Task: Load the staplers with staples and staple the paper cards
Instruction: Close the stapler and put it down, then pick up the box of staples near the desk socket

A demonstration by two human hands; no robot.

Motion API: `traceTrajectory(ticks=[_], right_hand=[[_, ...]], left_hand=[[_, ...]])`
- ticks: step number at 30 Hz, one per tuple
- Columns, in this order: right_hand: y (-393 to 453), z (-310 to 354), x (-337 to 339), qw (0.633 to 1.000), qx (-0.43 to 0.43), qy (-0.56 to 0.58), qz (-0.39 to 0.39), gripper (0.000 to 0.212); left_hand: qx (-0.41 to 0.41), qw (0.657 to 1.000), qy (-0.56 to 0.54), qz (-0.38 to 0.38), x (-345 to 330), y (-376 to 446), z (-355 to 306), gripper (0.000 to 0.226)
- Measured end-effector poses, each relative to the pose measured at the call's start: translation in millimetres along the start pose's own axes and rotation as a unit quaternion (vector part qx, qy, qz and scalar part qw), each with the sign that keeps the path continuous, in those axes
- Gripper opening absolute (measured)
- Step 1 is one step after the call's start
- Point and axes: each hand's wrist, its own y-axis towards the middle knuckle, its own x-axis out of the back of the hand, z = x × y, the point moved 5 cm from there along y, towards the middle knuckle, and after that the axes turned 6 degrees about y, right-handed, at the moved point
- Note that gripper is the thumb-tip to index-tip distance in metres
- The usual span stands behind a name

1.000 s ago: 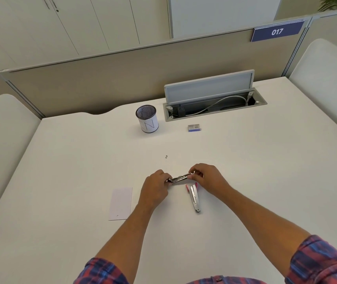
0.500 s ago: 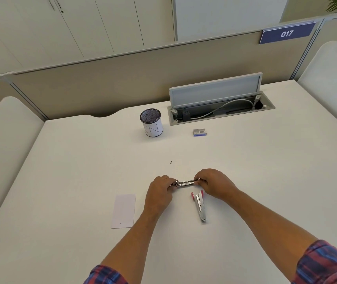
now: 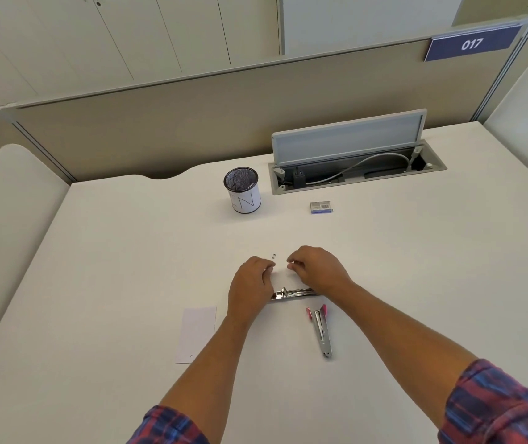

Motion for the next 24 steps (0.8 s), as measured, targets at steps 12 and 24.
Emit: traceTrajectory(ticks=[12,24], right_hand=[[42.8,9.3,-22.0,0.999,-0.034,0.019,0.011,0.022],[49.5,3.2,-23.8,0.991,-0.052,0.120,-0.009,0.020]], left_hand=[[0.104,0.994,-0.015,0.033,-15.9,33.4,7.1,0.013],[0.119,0.990,-0.060,0.047,-18.2,45.8,12.8,0.007]])
